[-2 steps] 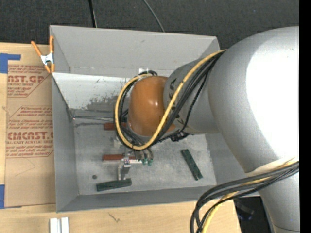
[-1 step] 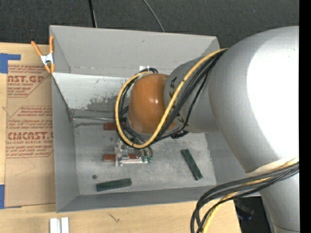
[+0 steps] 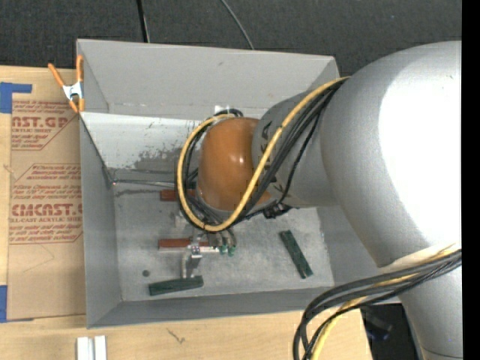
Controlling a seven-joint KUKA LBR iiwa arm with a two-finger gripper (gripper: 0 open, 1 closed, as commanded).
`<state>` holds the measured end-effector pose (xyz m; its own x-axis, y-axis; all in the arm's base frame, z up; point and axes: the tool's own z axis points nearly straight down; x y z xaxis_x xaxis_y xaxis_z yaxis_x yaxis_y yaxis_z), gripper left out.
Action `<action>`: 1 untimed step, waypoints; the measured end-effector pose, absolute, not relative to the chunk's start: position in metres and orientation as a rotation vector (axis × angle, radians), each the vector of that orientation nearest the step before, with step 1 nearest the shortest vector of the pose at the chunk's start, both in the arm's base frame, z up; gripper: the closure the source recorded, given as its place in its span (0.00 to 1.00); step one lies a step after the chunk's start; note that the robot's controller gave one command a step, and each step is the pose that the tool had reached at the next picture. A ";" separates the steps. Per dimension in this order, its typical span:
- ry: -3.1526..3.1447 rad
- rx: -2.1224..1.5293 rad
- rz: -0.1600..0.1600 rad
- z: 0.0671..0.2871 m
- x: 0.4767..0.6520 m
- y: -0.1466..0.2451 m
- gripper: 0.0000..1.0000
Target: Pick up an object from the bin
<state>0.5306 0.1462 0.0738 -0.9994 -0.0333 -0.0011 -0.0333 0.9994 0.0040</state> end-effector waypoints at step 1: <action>3.122 -0.049 0.011 0.078 0.536 0.146 1.00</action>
Offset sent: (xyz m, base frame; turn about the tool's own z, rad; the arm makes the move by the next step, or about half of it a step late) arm 0.0000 0.0000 0.0000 0.0000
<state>0.5357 0.1464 0.0776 -0.9993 -0.0313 -0.0193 -0.0314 0.9995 0.0068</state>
